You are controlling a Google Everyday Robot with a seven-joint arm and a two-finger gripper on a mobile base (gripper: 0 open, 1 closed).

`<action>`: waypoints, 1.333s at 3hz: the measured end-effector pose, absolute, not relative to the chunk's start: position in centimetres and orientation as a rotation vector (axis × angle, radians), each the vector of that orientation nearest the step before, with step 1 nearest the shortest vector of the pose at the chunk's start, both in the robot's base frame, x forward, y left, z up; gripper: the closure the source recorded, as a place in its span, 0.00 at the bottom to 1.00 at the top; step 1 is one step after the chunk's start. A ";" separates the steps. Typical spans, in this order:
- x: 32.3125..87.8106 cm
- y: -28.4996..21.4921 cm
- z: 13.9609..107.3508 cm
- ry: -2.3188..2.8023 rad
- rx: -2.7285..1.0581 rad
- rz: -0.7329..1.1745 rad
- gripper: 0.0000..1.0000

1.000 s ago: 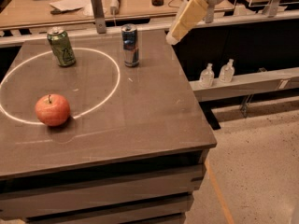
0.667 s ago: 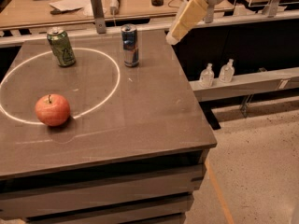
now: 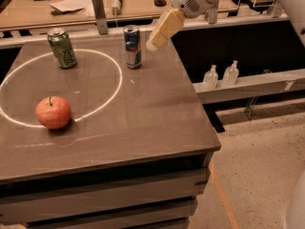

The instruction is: Move redbull can near apple

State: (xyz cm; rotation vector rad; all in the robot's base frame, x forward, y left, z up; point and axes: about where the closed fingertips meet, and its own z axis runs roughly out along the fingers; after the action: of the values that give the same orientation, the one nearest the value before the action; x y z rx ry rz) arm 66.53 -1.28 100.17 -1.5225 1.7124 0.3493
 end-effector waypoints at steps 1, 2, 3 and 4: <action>69.1 1.4 97.2 1.727 -1.465 0.359 0.00; 71.4 2.5 94.9 1.747 -1.399 0.374 0.00; 73.4 4.6 92.9 1.756 -1.340 0.431 0.00; 75.1 6.3 91.6 1.761 -1.289 0.472 0.00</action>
Offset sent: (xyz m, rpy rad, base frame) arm 0.0772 0.0439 -0.0774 0.1186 0.0173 -0.1420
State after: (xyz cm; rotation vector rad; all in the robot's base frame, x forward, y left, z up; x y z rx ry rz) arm 75.06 6.32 91.65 -1.2889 1.7606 0.4716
